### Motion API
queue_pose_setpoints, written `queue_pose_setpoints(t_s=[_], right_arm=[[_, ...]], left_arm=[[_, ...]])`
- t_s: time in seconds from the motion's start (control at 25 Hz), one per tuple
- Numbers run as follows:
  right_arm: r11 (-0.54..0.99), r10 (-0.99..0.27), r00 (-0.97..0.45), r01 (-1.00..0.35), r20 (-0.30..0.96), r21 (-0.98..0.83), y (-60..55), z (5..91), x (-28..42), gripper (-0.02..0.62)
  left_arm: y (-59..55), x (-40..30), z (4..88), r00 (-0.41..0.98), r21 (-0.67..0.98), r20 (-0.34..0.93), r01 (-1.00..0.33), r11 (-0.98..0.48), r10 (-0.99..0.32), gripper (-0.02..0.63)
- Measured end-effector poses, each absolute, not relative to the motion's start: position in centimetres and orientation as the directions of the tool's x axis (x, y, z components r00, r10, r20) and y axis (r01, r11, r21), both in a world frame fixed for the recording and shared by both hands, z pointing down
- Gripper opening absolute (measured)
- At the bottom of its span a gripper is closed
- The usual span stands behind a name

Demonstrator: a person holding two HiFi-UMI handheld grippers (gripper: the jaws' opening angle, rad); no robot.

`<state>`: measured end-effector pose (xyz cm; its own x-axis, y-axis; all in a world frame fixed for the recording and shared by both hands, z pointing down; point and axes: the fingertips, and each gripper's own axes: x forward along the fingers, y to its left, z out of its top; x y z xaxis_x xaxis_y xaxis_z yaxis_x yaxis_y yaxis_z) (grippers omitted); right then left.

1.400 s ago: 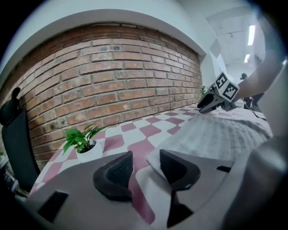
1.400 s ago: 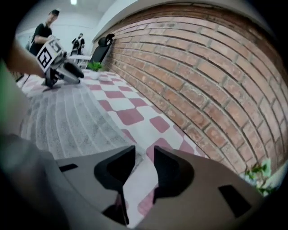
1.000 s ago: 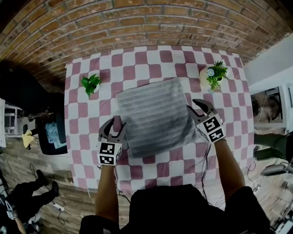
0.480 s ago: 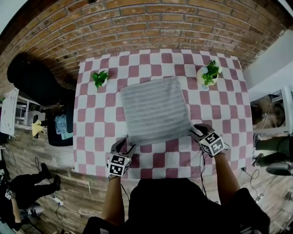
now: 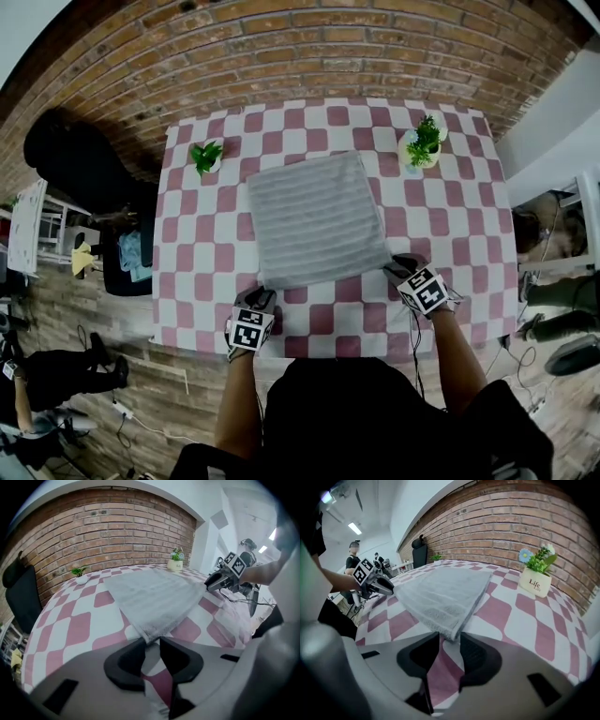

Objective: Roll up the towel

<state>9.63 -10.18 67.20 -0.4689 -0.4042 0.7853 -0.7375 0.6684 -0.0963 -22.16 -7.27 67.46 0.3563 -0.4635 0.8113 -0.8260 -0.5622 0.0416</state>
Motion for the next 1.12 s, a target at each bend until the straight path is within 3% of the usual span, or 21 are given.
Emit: queue_pose_setpoints(t_s=[0.12,0.24,0.4,1.12], right_arm=[[0.662,-0.402,-0.460,-0.744,0.792,-0.096,-10.2,67.5,9.4,0.116],[0.619,-0.406,-0.464,-0.773,0.787,-0.136,-10.2,67.6,9.7,0.045],[0.612,-0.418,-0.462,-0.780,0.782,-0.134,-9.9,67.3,10.1,0.020],[0.680,-0.381,-0.510,-0.719,0.771,-0.140,-2.4,65.8,10.6,0.015]], left_arm=[[-7.3,-22.2,67.3,0.328,0.007,0.812,-0.833,-0.554,-0.484,0.038],[-7.2,-22.2,67.3,0.317,-0.008,0.804,-0.840,-0.542,-0.503,0.031],[-7.1,-22.3,67.3,0.311,-0.013,0.800,-0.846,-0.533,-0.514,0.011],[-1.2,-22.6,65.0,0.269,-0.096,0.795,-0.829,-0.550,-0.544,0.005]])
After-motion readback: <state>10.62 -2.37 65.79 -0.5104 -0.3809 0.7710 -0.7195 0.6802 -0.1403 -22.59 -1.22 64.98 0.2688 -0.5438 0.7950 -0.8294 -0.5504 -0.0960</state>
